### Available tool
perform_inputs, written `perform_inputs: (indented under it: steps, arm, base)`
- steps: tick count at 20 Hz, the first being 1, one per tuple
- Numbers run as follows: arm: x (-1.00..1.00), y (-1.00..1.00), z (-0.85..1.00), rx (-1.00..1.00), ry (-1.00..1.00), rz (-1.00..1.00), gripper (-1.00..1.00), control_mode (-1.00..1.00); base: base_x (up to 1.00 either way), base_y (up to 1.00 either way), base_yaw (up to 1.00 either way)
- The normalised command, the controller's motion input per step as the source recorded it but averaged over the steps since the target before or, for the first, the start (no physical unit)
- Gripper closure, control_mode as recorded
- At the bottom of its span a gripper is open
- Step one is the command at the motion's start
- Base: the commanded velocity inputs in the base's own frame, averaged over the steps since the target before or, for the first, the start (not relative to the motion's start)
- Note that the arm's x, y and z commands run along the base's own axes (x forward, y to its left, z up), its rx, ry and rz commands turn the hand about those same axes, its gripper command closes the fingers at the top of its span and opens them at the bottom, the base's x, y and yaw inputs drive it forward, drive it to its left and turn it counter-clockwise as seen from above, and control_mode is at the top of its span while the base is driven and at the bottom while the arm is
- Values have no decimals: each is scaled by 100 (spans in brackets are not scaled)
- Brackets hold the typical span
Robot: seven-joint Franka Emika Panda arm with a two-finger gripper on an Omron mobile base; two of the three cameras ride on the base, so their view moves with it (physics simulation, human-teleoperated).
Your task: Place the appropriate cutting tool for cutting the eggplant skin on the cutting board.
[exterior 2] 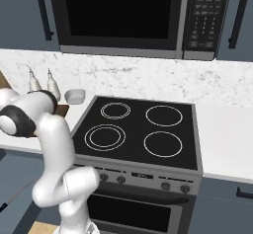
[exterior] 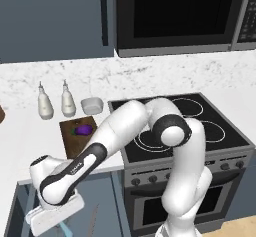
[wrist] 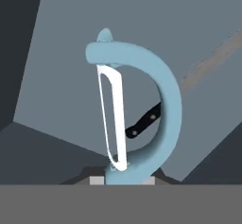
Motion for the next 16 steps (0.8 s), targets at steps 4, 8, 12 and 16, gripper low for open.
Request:
perform_inputs:
  steps: [4, 8, 12, 16]
  arm:
    - [-6, 0, 100, 0, 0, 0, 100, -100]
    - [2, -2, 100, 0, 0, 0, 100, -100]
    - [29, -7, 100, 0, 0, 0, 100, -100]
    - [51, -19, 99, 0, -1, 0, 100, -100]
  base:
    - [0, 0, 0]
    - [0, 0, 0]
    - [0, 0, 0]
    - [0, 0, 0]
